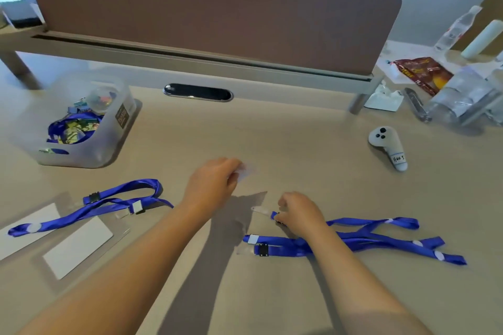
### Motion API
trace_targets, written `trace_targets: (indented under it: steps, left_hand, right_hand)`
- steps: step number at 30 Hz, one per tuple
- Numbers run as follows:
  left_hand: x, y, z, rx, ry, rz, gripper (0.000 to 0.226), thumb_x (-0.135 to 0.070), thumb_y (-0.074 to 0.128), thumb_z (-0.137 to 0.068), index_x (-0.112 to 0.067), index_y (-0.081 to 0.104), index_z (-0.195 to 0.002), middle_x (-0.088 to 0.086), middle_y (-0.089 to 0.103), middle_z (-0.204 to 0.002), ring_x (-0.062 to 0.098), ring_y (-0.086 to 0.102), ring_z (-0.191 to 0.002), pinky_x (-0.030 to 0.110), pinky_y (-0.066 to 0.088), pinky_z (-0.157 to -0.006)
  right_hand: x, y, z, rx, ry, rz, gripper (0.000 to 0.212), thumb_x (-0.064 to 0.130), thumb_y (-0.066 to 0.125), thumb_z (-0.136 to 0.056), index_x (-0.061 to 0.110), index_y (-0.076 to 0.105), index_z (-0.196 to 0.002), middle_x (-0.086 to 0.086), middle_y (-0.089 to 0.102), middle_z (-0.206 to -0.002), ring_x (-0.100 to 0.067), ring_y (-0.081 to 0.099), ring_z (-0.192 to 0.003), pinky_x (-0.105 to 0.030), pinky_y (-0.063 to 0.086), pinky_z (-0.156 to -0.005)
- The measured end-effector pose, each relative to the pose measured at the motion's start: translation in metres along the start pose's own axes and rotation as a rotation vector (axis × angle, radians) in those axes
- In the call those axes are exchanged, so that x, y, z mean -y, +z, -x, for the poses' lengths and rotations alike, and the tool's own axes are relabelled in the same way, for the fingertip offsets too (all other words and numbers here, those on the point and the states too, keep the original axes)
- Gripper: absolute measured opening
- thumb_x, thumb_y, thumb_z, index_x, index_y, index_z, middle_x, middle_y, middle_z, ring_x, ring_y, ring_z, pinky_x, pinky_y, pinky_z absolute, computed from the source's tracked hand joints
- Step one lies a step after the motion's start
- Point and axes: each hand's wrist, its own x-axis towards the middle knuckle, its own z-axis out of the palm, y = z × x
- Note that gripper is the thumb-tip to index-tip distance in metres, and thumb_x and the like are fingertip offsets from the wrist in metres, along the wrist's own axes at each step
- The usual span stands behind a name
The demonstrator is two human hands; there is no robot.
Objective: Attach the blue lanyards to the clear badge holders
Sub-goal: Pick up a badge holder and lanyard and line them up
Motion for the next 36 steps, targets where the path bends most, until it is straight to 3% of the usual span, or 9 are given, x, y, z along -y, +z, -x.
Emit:
trace_targets:
  steps: [4, 8, 11, 15, 19, 23, 26, 30, 36]
  left_hand:
    - [0.002, 0.004, 0.001, -0.021, -0.001, -0.019, 0.036, -0.008, 0.044, -0.090, -0.018, 0.056, -0.123, 0.012, 0.067, -0.105, 0.028, 0.058, -0.097, 0.034, 0.046, -0.078]
    - [0.004, 0.005, -0.004, 0.003, -0.037, -0.020, 0.032, -0.010, 0.044, -0.090, -0.016, 0.060, -0.117, 0.009, 0.066, -0.108, 0.026, 0.057, -0.099, 0.037, 0.048, -0.080]
    - [0.005, 0.004, -0.010, 0.007, -0.069, -0.023, 0.028, -0.012, 0.044, -0.091, -0.010, 0.061, -0.112, 0.010, 0.066, -0.109, 0.027, 0.056, -0.100, 0.037, 0.047, -0.082]
    - [0.003, -0.004, -0.022, 0.016, -0.087, 0.011, 0.027, -0.012, 0.043, -0.092, -0.006, 0.061, -0.111, 0.015, 0.066, -0.106, 0.030, 0.057, -0.097, 0.038, 0.046, -0.082]
    - [-0.002, -0.022, -0.038, -0.021, -0.171, 0.149, 0.028, -0.011, 0.042, -0.093, -0.008, 0.060, -0.115, 0.011, 0.066, -0.113, 0.027, 0.058, -0.103, 0.031, 0.044, -0.084]
    - [-0.006, -0.039, -0.054, 0.014, -0.230, 0.272, 0.028, -0.011, 0.042, -0.093, -0.010, 0.060, -0.115, 0.008, 0.065, -0.116, 0.026, 0.056, -0.109, 0.033, 0.043, -0.092]
    - [-0.009, -0.053, -0.064, 0.007, -0.229, 0.337, 0.026, -0.010, 0.043, -0.092, -0.008, 0.061, -0.112, 0.009, 0.065, -0.112, 0.025, 0.056, -0.107, 0.033, 0.043, -0.091]
    - [-0.021, -0.072, -0.077, -0.052, -0.214, 0.441, 0.027, -0.008, 0.044, -0.091, -0.008, 0.060, -0.113, 0.007, 0.062, -0.110, 0.017, 0.053, -0.100, 0.028, 0.041, -0.087]
    - [-0.035, -0.095, -0.092, -0.125, -0.228, 0.661, 0.025, -0.008, 0.047, -0.091, -0.003, 0.063, -0.109, 0.005, 0.061, -0.096, 0.017, 0.054, -0.088, 0.030, 0.045, -0.077]
  right_hand:
    - [0.001, 0.015, -0.007, 0.010, -0.069, 0.044, 0.026, 0.020, 0.059, -0.083, 0.008, 0.057, -0.106, -0.010, 0.056, -0.116, -0.026, 0.054, -0.103, -0.033, 0.045, -0.083]
    - [-0.001, 0.019, -0.016, -0.023, -0.096, 0.045, 0.018, 0.017, 0.055, -0.086, 0.006, 0.057, -0.102, -0.011, 0.056, -0.114, -0.027, 0.053, -0.102, -0.033, 0.044, -0.084]
    - [-0.002, 0.015, -0.022, -0.036, -0.099, 0.006, 0.005, 0.010, 0.047, -0.088, 0.010, 0.051, -0.089, -0.013, 0.060, -0.107, -0.024, 0.050, -0.087, -0.034, 0.042, -0.076]
    - [0.003, -0.001, -0.028, -0.112, -0.095, -0.178, 0.007, 0.008, 0.045, -0.088, 0.013, 0.045, -0.084, -0.007, 0.053, -0.087, -0.022, 0.047, -0.079, -0.030, 0.037, -0.068]
    - [0.020, -0.035, -0.033, -0.269, -0.141, -0.380, 0.015, 0.005, 0.046, -0.088, 0.002, 0.057, -0.098, -0.007, 0.056, -0.094, -0.022, 0.051, -0.086, -0.026, 0.036, -0.071]
    - [0.042, -0.077, -0.036, -0.413, -0.192, -0.626, 0.012, 0.002, 0.044, -0.089, 0.011, 0.049, -0.083, -0.007, 0.054, -0.083, -0.027, 0.059, -0.071, -0.029, 0.049, -0.060]
    - [0.058, -0.104, -0.034, -0.470, -0.223, -0.753, 0.022, 0.005, 0.042, -0.092, 0.021, 0.042, -0.076, -0.005, 0.057, -0.080, -0.011, 0.055, -0.059, -0.013, 0.040, -0.047]
    - [0.079, -0.128, -0.029, -0.506, -0.284, -0.758, 0.006, 0.010, 0.046, -0.092, 0.012, 0.044, -0.087, -0.010, 0.061, -0.084, 0.017, 0.050, -0.044, -0.003, 0.037, -0.046]
    - [0.100, -0.148, -0.018, -0.593, -0.373, -0.663, 0.013, 0.023, 0.050, -0.092, 0.012, 0.056, -0.091, 0.002, 0.058, -0.068, 0.006, 0.055, -0.052, -0.005, 0.038, -0.050]
